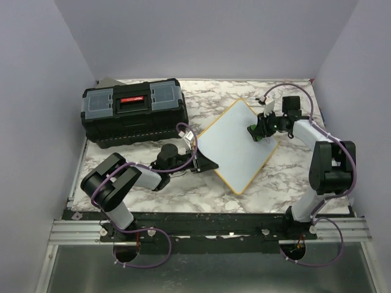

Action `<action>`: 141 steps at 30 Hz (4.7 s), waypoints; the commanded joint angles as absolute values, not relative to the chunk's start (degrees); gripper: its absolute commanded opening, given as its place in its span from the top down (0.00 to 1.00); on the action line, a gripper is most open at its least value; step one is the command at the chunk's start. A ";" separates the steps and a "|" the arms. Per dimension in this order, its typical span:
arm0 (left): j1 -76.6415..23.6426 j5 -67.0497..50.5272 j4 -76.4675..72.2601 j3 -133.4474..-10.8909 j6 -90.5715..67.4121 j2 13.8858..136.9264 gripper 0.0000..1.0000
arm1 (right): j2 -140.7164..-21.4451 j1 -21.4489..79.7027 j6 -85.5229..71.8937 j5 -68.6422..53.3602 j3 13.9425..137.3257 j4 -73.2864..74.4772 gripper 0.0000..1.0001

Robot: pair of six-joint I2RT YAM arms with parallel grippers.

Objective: Erase the whiteboard
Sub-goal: Erase the whiteboard at the center of the board.

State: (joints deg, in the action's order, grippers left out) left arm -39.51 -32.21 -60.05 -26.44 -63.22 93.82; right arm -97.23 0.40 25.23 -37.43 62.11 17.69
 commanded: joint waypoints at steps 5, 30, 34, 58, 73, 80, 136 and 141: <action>-40.91 -39.36 -67.80 -27.24 -59.66 91.84 1.00 | -103.62 -1.50 19.77 -27.72 67.52 14.67 0.99; -40.94 -39.40 -69.38 -26.90 -60.12 92.51 1.00 | -102.55 0.38 20.81 -26.77 64.87 16.96 0.99; -40.82 -39.54 -69.93 -26.72 -60.16 92.68 1.00 | -100.98 -5.69 25.30 -27.49 60.43 18.58 0.99; -40.81 -39.47 -68.40 -26.92 -59.94 91.57 1.00 | -96.27 -3.54 20.74 -24.30 56.91 12.39 0.99; -40.84 -39.85 -69.35 -27.87 -60.29 92.63 1.00 | -95.54 -6.83 39.80 -38.00 53.85 27.94 0.99; -41.02 -39.47 -68.59 -27.56 -60.12 92.00 1.00 | -95.79 -4.64 26.52 -30.94 58.66 20.96 0.99; -41.18 -39.63 -70.73 -26.30 -60.57 92.11 1.00 | -98.51 -6.50 19.40 -21.95 58.51 13.79 0.99; -41.13 -39.94 -72.17 -26.50 -61.07 92.95 1.00 | -100.32 -8.57 22.84 -21.85 56.16 13.36 0.99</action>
State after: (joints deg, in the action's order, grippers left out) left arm -39.62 -32.93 -61.69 -25.82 -62.17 94.30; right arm -98.13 -7.73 22.00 -24.91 58.43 14.81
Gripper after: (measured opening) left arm 0.053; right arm 0.219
